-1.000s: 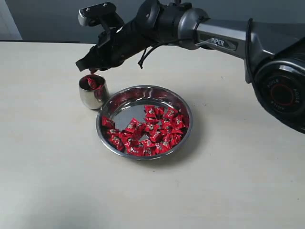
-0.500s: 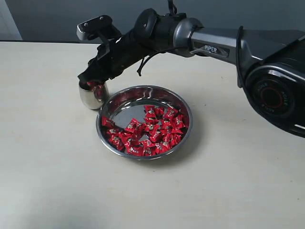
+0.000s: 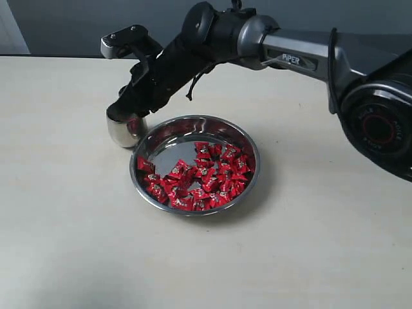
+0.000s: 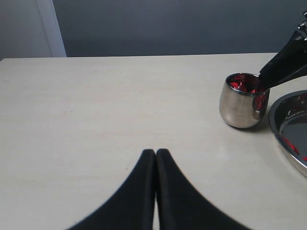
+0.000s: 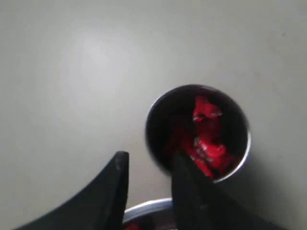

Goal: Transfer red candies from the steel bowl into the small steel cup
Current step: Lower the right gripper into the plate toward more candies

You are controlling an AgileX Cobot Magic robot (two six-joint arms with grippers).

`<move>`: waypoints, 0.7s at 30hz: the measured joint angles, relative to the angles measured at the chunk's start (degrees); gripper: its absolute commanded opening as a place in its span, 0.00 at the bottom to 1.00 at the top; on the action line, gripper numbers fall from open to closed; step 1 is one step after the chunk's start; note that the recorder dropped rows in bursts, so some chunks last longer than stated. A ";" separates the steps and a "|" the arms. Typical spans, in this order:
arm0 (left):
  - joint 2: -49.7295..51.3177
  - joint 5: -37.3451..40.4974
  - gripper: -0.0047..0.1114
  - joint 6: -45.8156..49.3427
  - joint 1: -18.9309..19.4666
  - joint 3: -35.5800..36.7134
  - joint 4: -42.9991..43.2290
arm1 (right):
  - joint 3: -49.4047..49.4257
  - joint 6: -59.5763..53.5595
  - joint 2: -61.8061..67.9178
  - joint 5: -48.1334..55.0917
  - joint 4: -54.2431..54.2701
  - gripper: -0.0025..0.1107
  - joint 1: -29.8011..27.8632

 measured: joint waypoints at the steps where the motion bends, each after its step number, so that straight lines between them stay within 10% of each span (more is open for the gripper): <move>1: 0.00 0.00 0.04 0.00 0.00 0.00 0.00 | 0.00 0.31 -0.52 1.90 -0.32 0.30 0.00; 21: 0.00 0.00 0.04 0.00 0.00 0.00 0.00 | 0.00 1.18 4.45 18.01 -3.71 0.30 0.00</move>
